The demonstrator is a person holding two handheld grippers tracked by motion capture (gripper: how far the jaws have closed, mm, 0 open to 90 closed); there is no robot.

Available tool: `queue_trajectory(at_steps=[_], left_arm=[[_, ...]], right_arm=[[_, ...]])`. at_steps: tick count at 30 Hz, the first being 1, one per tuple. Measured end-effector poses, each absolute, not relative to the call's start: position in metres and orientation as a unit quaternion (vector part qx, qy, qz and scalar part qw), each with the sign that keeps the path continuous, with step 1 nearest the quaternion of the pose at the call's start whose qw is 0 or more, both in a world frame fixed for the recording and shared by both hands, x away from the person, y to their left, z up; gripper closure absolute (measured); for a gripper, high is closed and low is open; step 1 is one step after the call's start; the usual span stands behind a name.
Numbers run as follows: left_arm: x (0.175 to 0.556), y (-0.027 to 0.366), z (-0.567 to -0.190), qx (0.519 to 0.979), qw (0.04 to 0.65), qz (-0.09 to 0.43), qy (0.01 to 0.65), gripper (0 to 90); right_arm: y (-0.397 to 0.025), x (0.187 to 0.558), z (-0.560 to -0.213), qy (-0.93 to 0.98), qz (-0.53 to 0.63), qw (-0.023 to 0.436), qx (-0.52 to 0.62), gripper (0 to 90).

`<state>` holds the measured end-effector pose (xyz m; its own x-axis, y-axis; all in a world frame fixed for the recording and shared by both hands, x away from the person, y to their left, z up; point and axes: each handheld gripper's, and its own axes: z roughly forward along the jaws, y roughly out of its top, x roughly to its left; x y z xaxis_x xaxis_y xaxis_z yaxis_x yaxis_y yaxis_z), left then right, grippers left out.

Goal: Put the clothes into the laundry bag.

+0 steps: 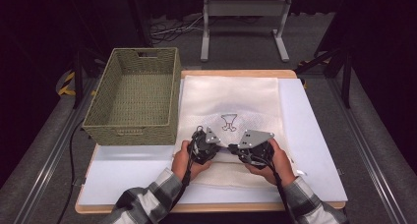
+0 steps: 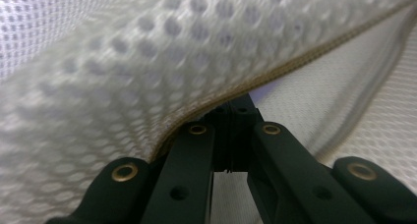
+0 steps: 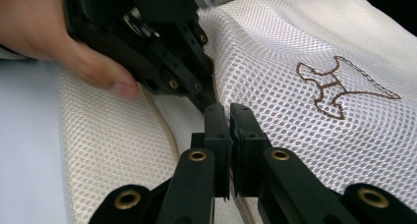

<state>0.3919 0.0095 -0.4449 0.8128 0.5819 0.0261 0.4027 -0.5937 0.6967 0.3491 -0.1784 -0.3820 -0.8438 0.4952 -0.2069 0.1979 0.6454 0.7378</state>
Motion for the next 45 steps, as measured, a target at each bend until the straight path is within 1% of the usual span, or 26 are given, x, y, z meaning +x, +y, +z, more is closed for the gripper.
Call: queue_trajectory(at_steps=[5,8,14,19,22,24,26,28,29,33,45], left_arm=[[0.395,0.003,-0.447,0.878,0.359,0.145,0.280,90.0],[0.398,-0.004,-0.446,0.873,0.359,0.170,0.282,89.4],[0.400,-0.005,-0.447,0.868,0.371,0.157,0.289,88.0],[0.398,-0.003,-0.445,0.865,0.383,0.143,0.290,85.4],[0.396,-0.004,-0.445,0.870,0.389,0.127,0.276,85.1],[0.393,-0.006,-0.446,0.872,0.386,0.135,0.269,84.8],[0.392,-0.005,-0.444,0.873,0.388,0.133,0.266,85.6],[0.392,-0.003,-0.444,0.879,0.387,0.125,0.249,90.0],[0.391,-0.003,-0.445,0.882,0.384,0.121,0.244,90.0],[0.386,-0.009,-0.449,0.889,0.373,0.129,0.233,90.0],[0.392,-0.012,-0.450,0.882,0.372,0.148,0.250,90.0]], right_arm=[[-0.179,0.349,-0.381,0.886,0.370,0.197,0.196,87.8],[-0.178,0.349,-0.381,0.889,0.364,0.195,0.196,88.0],[-0.181,0.350,-0.387,0.895,0.353,0.184,0.202,88.2],[-0.182,0.349,-0.387,0.893,0.355,0.191,0.199,88.1],[-0.183,0.350,-0.386,0.890,0.361,0.193,0.202,88.1],[-0.184,0.350,-0.385,0.889,0.362,0.193,0.203,88.1],[-0.185,0.350,-0.384,0.887,0.365,0.196,0.205,88.1],[-0.186,0.349,-0.383,0.885,0.368,0.197,0.206,88.2],[-0.188,0.349,-0.382,0.883,0.373,0.195,0.209,88.1],[-0.193,0.350,-0.382,0.882,0.376,0.188,0.214,88.1],[-0.189,0.349,-0.388,0.887,0.367,0.179,0.217,88.2]])
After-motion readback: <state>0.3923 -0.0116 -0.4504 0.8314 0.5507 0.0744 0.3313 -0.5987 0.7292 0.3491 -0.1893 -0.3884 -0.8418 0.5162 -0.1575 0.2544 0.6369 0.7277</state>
